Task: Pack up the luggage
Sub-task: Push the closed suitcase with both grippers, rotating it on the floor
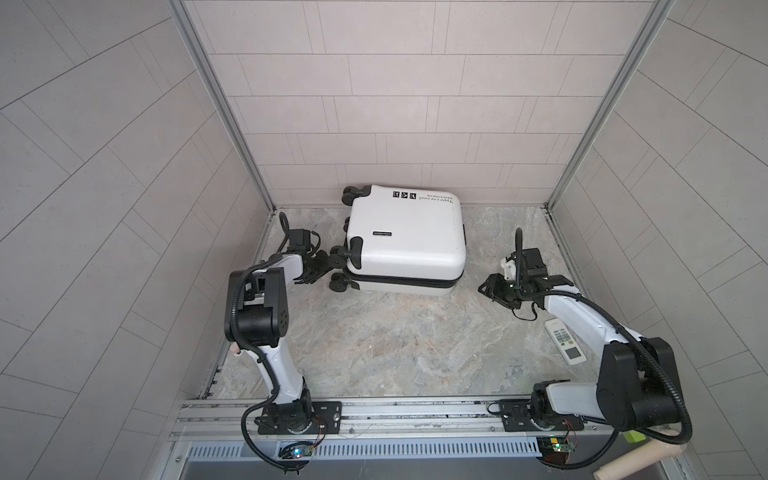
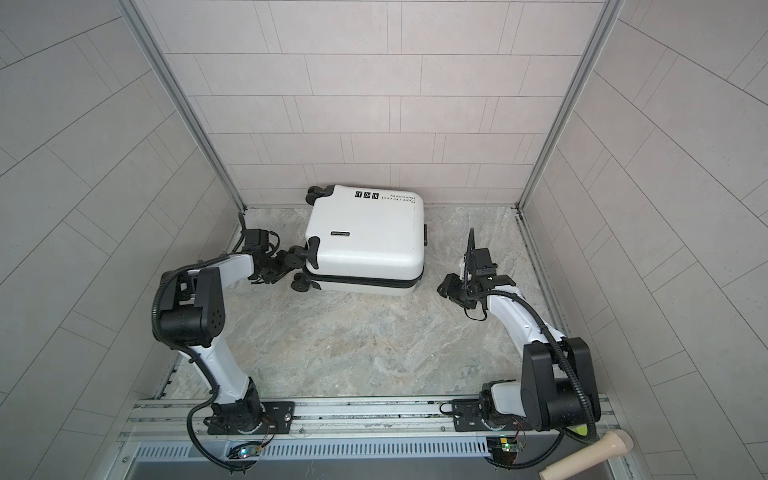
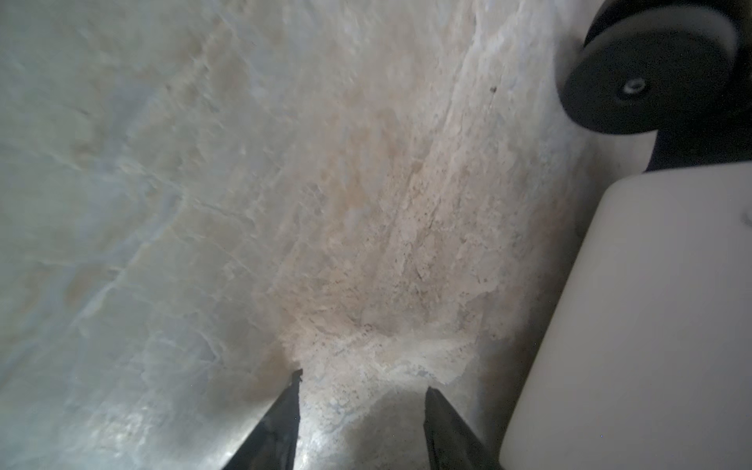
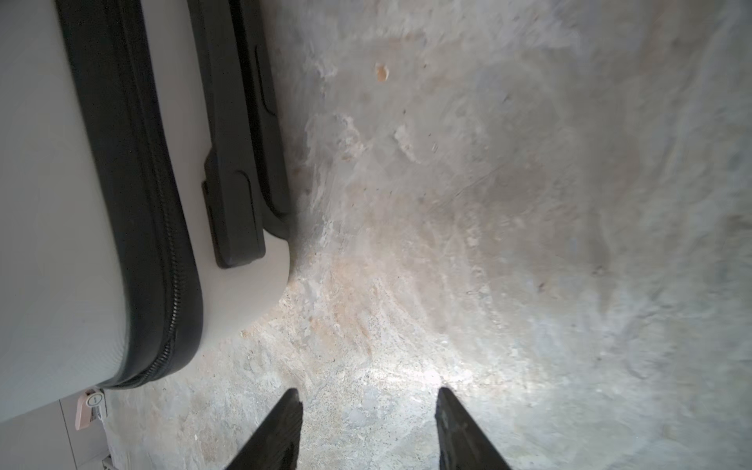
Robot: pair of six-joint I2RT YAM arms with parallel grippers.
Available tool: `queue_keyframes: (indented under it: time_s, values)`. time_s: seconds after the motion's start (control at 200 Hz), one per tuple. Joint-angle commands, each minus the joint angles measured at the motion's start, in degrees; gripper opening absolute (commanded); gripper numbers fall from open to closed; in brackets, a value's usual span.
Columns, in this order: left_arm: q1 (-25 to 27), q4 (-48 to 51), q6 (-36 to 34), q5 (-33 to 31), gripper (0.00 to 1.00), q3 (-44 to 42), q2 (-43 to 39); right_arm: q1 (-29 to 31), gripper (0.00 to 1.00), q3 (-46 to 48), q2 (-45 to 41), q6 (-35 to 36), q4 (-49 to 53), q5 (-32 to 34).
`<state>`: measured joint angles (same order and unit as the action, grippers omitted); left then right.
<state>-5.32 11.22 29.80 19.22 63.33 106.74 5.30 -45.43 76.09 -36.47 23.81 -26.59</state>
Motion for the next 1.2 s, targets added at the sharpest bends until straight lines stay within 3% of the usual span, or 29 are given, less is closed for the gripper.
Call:
queue_keyframes:
  time_s: [0.0,0.26,0.55,0.711,0.896,1.196]
  values:
    - [0.38,0.81,-1.98,3.2,0.52,-0.29,-0.2,3.25,0.54,0.6,2.1,-3.06,-5.29,0.9]
    - [1.58,-5.2,-0.77,8.04,0.46,-8.45,-3.21,4.83,0.51,-1.8,9.6,-6.69,-11.63,-1.74]
    - [7.18,-11.77,2.08,9.02,0.43,-17.35,-7.38,0.05,0.5,-4.52,12.1,-5.83,-10.43,-4.11]
    - [11.49,-19.92,7.0,8.07,0.42,-24.8,-10.97,-5.19,0.65,-5.81,10.86,-3.15,-6.27,-5.03]
    - [19.89,-30.64,14.75,3.73,0.42,-33.29,-15.24,-9.29,0.69,-6.68,9.54,-0.23,-2.06,-5.91]
    - [39.63,-39.35,21.93,-9.68,0.43,-38.95,-21.14,-12.37,0.69,-6.46,9.78,1.44,0.59,-6.48]
